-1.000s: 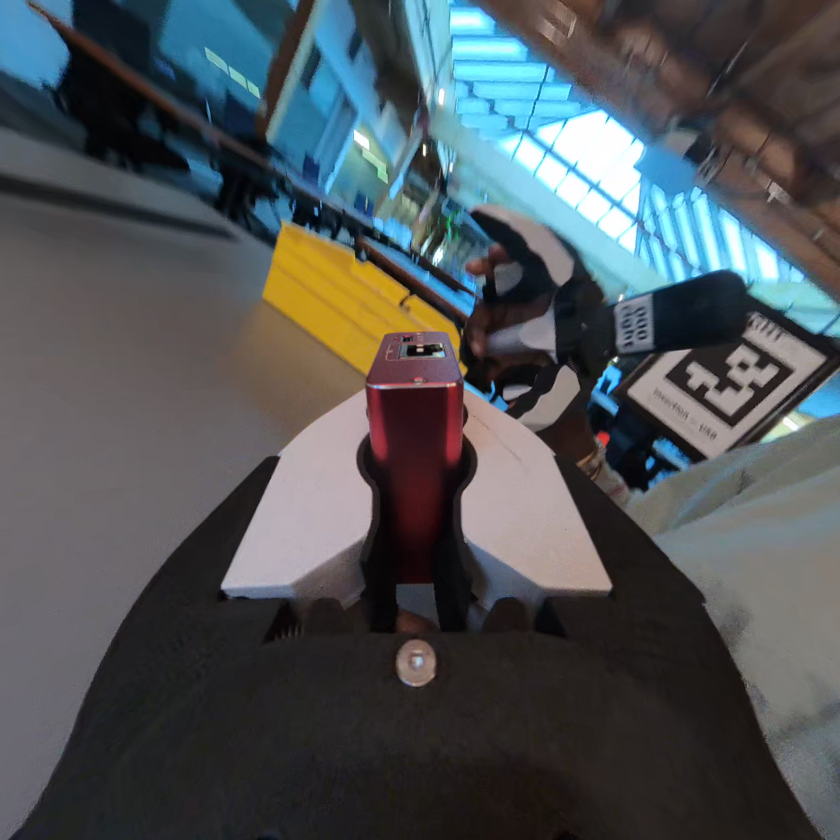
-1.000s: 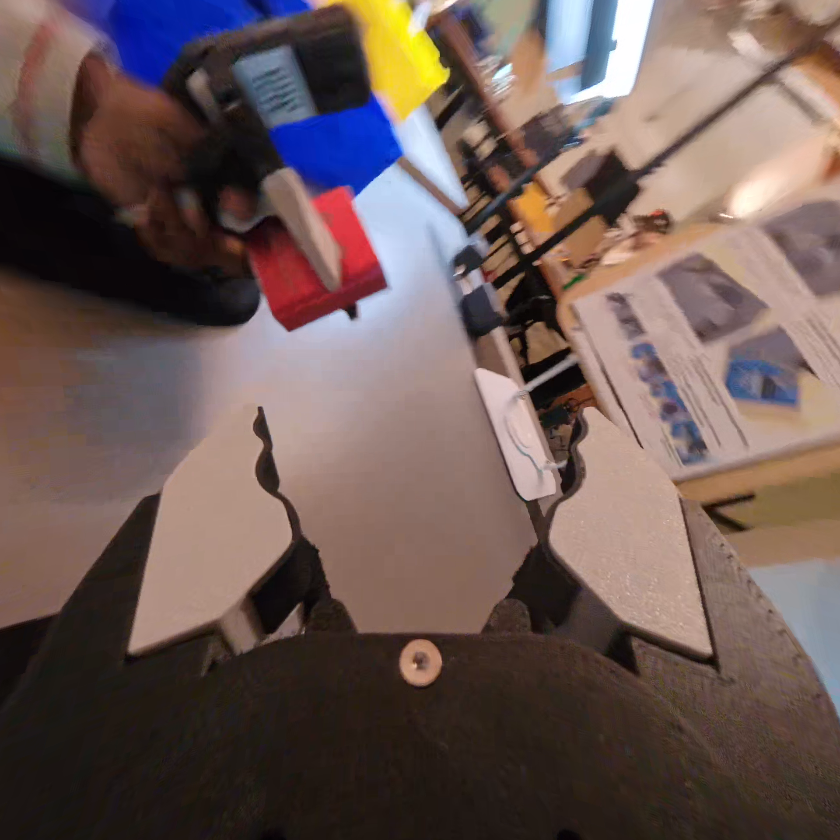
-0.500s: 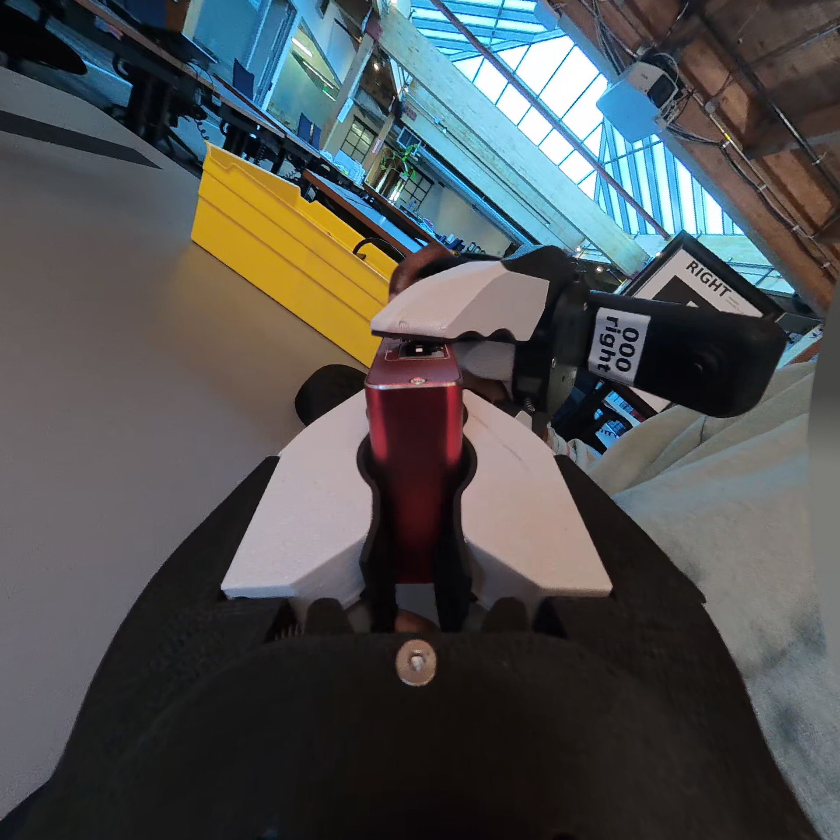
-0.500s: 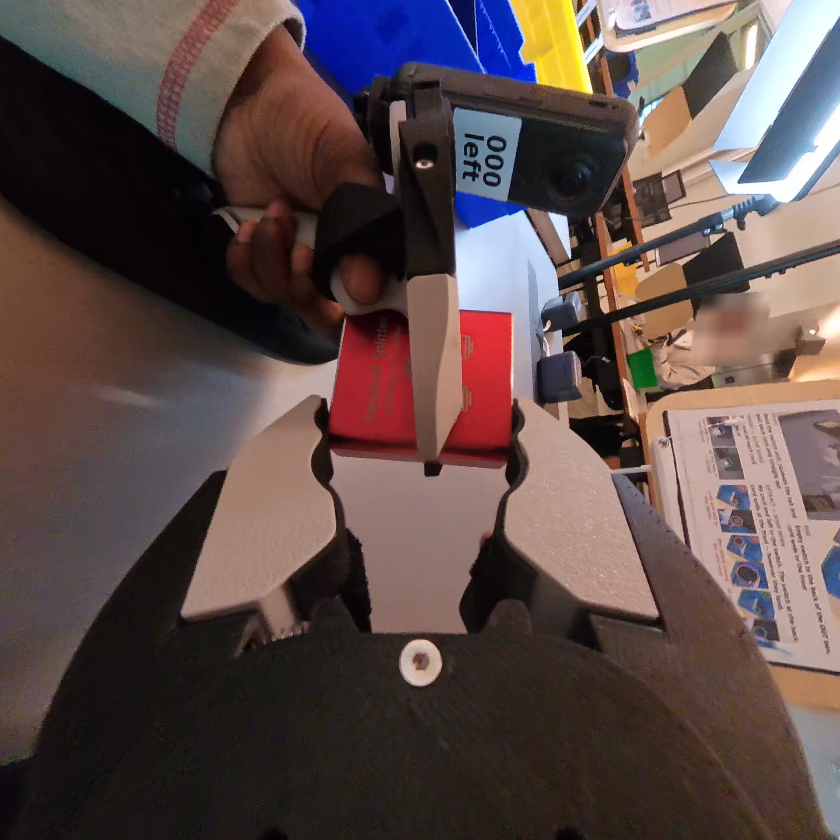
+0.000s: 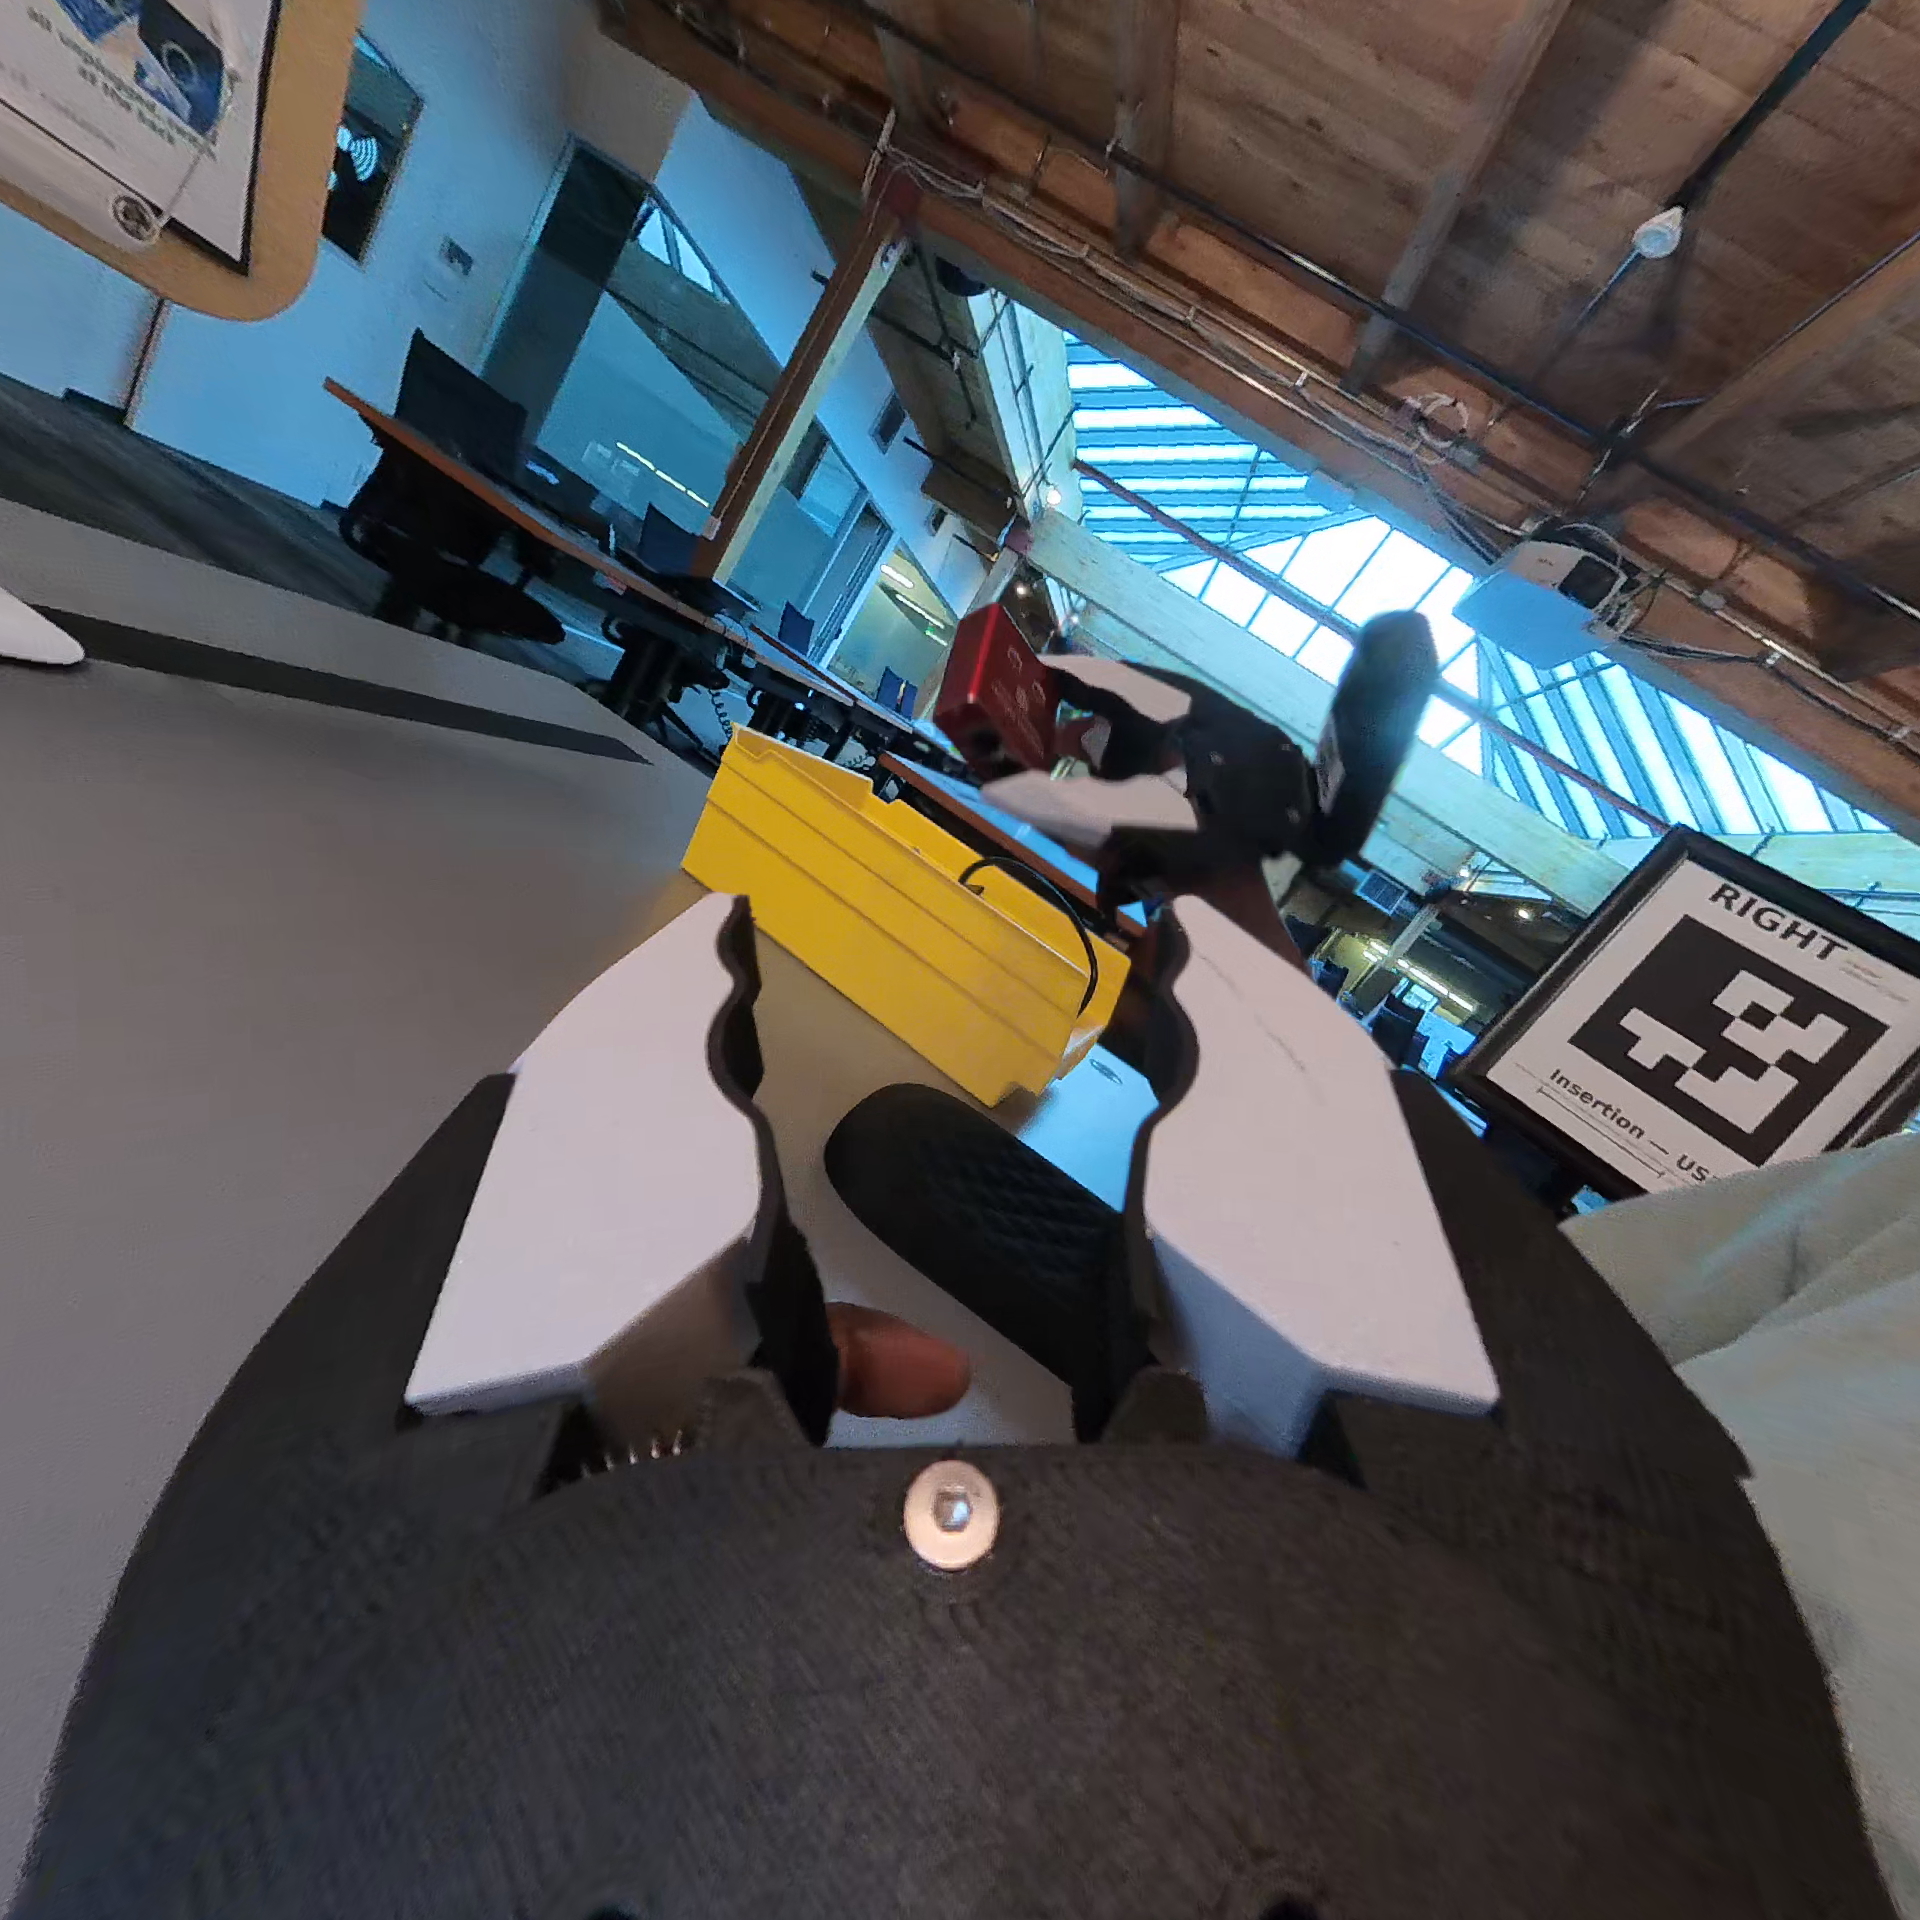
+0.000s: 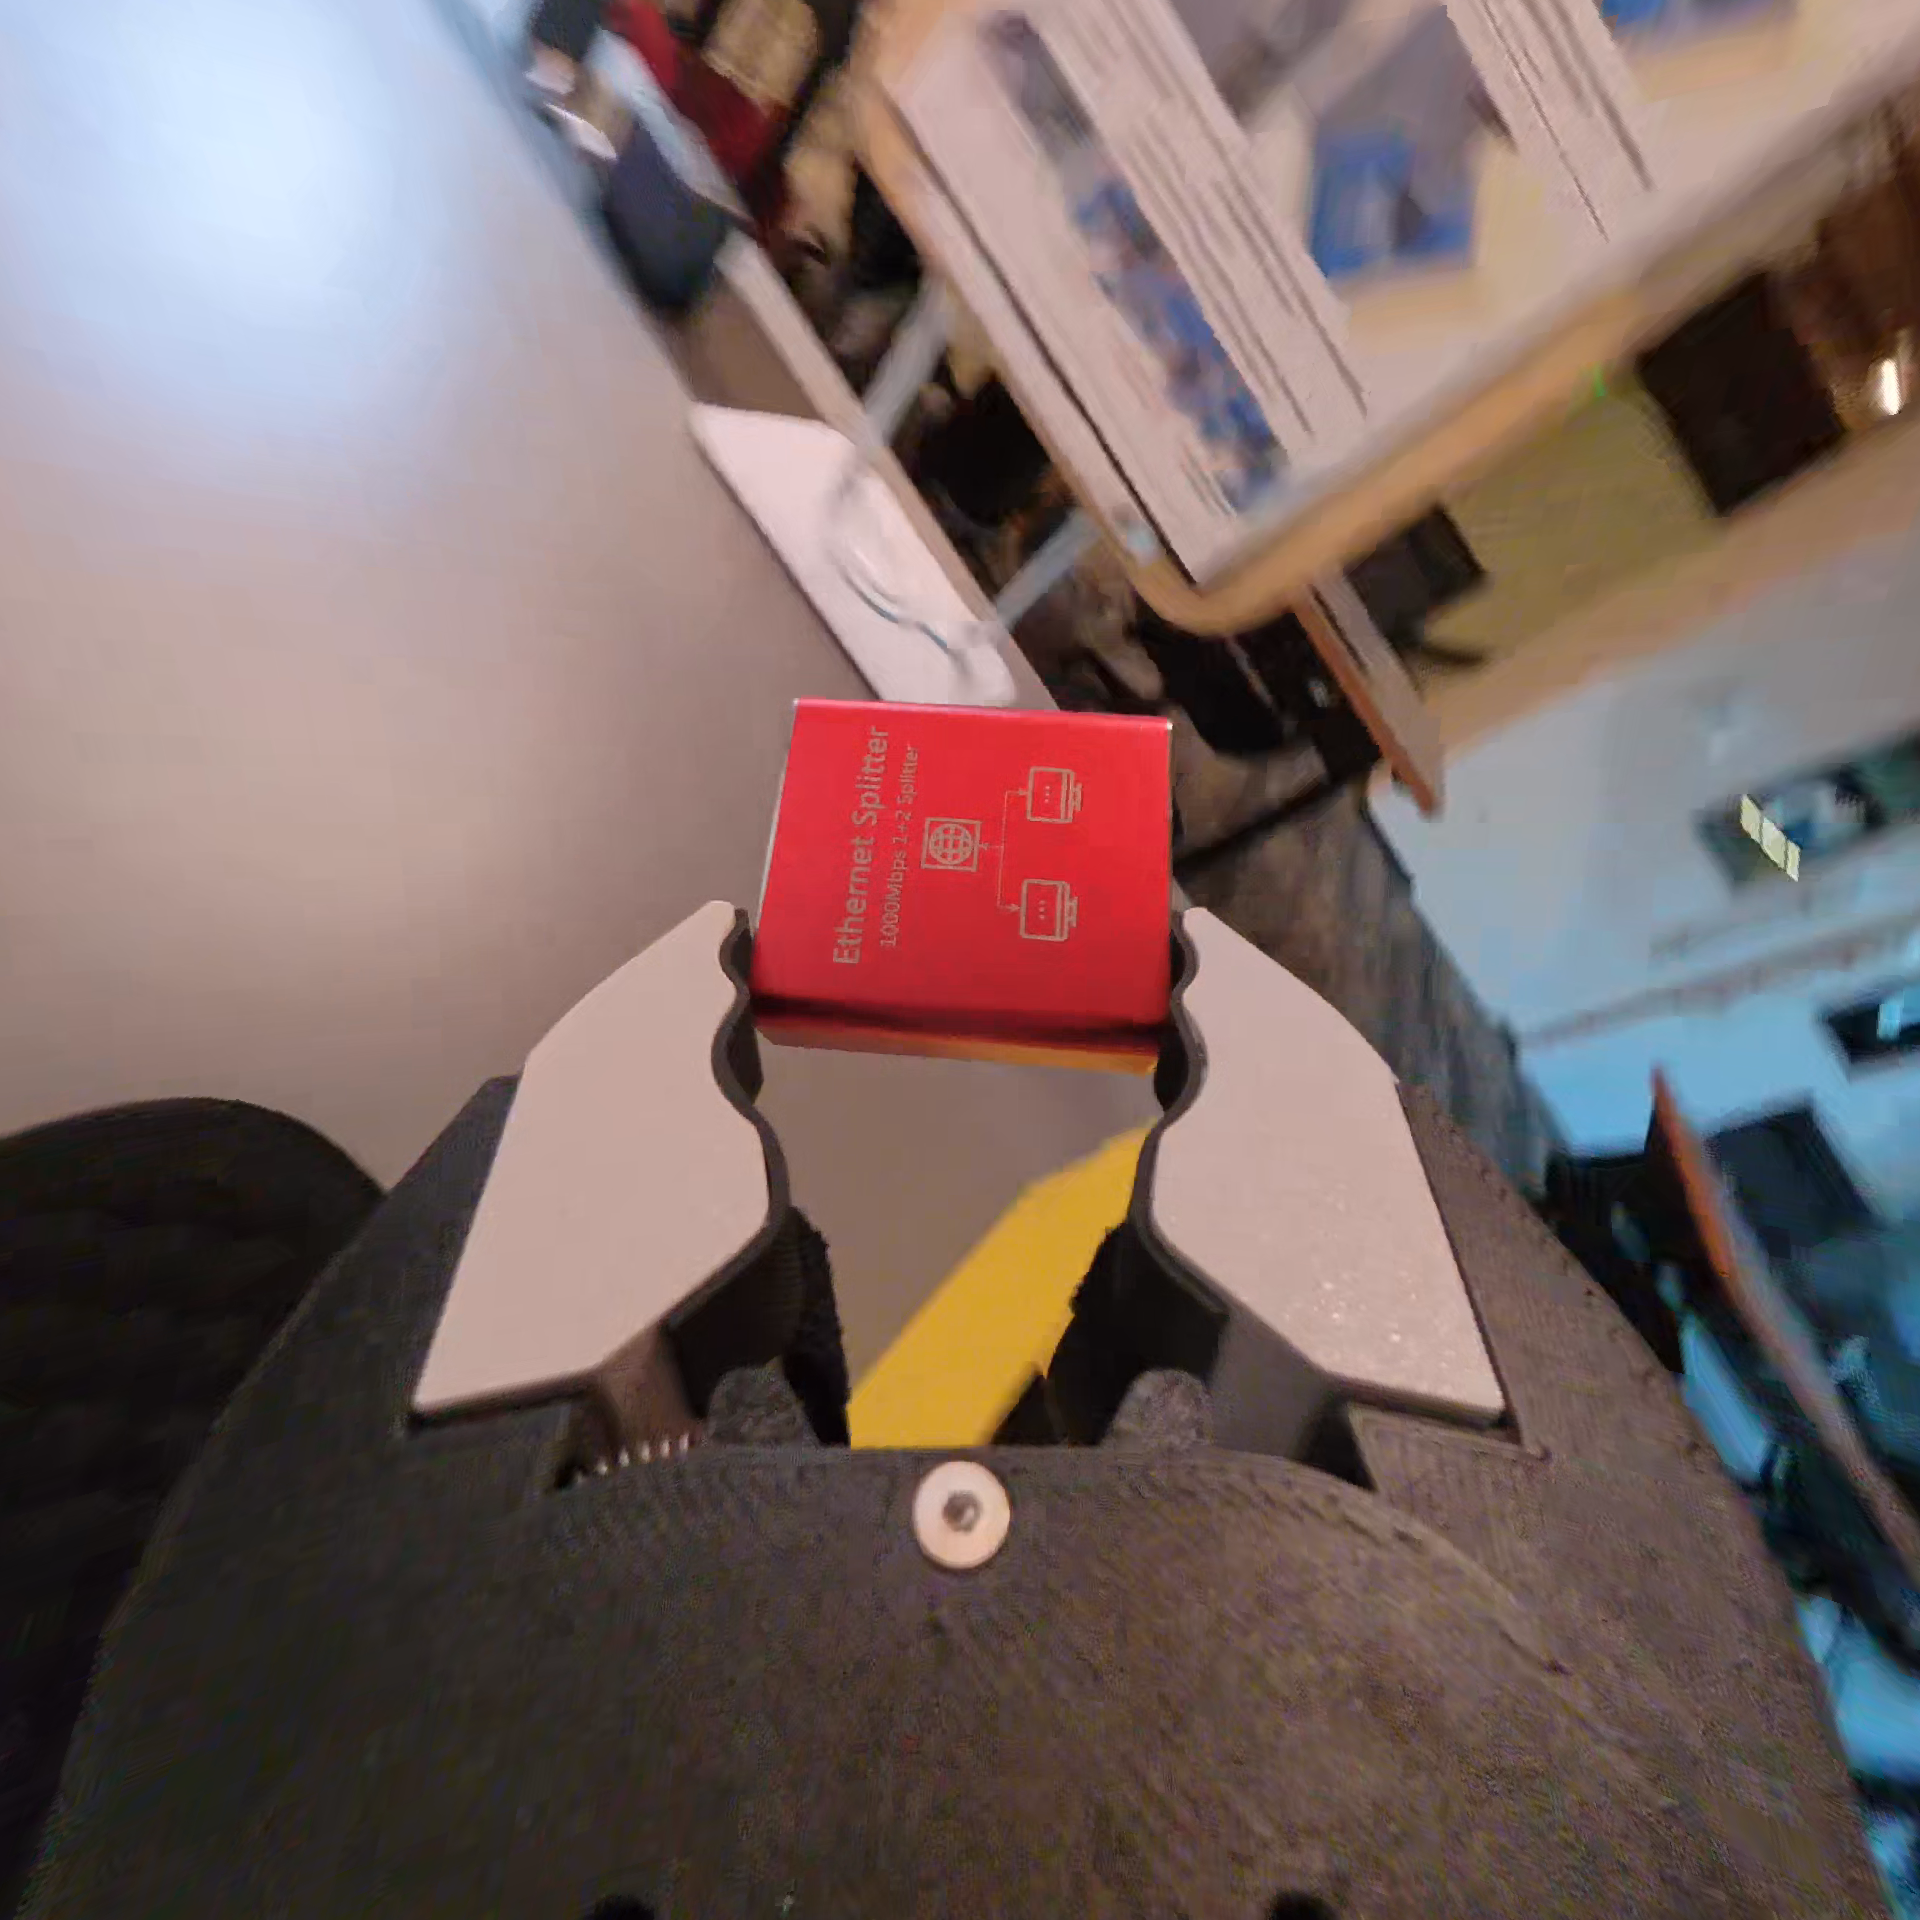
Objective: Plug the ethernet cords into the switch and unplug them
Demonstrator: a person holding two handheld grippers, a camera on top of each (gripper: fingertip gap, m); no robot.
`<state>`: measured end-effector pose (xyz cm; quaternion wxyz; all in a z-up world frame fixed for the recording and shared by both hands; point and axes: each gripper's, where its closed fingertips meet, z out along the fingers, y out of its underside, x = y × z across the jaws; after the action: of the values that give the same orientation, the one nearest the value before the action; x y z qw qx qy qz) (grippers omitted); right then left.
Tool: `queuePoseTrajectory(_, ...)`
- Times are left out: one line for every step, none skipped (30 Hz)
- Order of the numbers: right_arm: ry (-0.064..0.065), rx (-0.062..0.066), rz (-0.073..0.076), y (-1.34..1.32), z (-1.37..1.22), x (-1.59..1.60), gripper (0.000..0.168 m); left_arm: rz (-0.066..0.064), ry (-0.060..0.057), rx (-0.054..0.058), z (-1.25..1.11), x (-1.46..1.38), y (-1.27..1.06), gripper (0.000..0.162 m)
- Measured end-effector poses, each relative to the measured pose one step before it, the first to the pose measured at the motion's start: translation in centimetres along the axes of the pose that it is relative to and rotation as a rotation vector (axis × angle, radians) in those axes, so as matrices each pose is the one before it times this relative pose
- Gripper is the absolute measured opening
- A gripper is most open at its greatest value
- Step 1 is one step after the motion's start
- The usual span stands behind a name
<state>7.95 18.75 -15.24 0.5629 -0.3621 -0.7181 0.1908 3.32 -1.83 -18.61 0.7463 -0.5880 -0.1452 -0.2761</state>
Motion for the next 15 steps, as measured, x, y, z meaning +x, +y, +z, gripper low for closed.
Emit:
queuePoseTrajectory(0.0325, -0.0518, 0.0836, 1.879, -0.249, 2.348, 0.075, 0.0025, -0.0016, -0.0058, 0.047, -0.009, 0.088, 0.074)
queuePoseTrajectory(0.0122, -0.0683, 0.0865, 1.960, 0.012, 2.160, 0.075, 0.0040, 0.0019, 0.0005, 0.016, 0.055, 0.012, 0.074)
queuePoseTrajectory(0.0036, -0.0730, 0.0885, 1.935, 0.296, 2.048, 0.075, 0.0030, 0.0043, 0.0046, -0.004, 0.105, -0.049, 0.074)
queuePoseTrajectory(-0.0082, -0.0727, 0.0922, 1.791, 0.553, 1.861, 0.075, 0.0008, 0.0009, 0.0037, -0.011, 0.024, -0.048, 0.074)
queuePoseTrajectory(-0.0134, -0.0576, 0.0820, 1.427, 0.767, 1.739, 0.075, -0.0007, -0.0023, -0.0001, -0.012, -0.030, -0.006, 0.074)
queuePoseTrajectory(-0.0085, -0.0441, 0.0719, 1.117, 0.931, 1.693, 0.075, -0.0009, -0.0017, -0.0022, -0.009, -0.034, 0.019, 0.074)
queuePoseTrajectory(-0.0030, -0.0442, 0.0632, 0.969, 1.024, 1.611, 0.075, -0.0007, 0.0001, -0.0012, -0.010, -0.010, 0.004, 0.074)
queuePoseTrajectory(-0.0056, -0.0481, 0.0567, 0.931, 1.123, 1.412, 0.075, -0.0003, 0.0003, 0.0004, 0.010, -0.002, 0.004, 0.074)
queuePoseTrajectory(-0.0181, -0.0590, 0.0556, 0.968, 1.148, 1.045, 0.075, -0.0003, -0.0006, 0.0011, -0.005, -0.008, -0.008, 0.074)
queuePoseTrajectory(-0.0243, -0.0598, 0.0485, 0.853, 1.133, 0.733, 0.075, 0.0005, 0.0013, -0.0001, 0.000, 0.014, 0.001, 0.074)
queuePoseTrajectory(-0.0215, -0.0559, 0.0392, 0.744, 1.095, 0.558, 0.075, 0.0012, 0.0026, 0.0007, -0.011, 0.035, -0.021, 0.074)
queuePoseTrajectory(-0.0173, -0.0616, 0.0317, 0.771, 1.018, 0.403, 0.076, 0.0018, 0.0007, 0.0019, 0.005, 0.007, -0.020, 0.074)
queuePoseTrajectory(-0.0026, -0.0583, 0.0194, 0.667, 0.936, 0.392, 0.075, 0.0021, -0.0009, -0.0009, 0.004, -0.021, 0.019, 0.074)
queuePoseTrajectory(0.0029, -0.0534, 0.0055, 0.610, 0.831, 0.291, 0.076, 0.0023, -0.0013, -0.0044, 0.011, -0.021, 0.068, 0.074)
queuePoseTrajectory(0.0062, -0.0447, -0.0016, 0.481, 0.678, 0.179, 0.076, 0.0025, -0.0027, -0.0048, 0.018, -0.043, 0.074, 0.074)
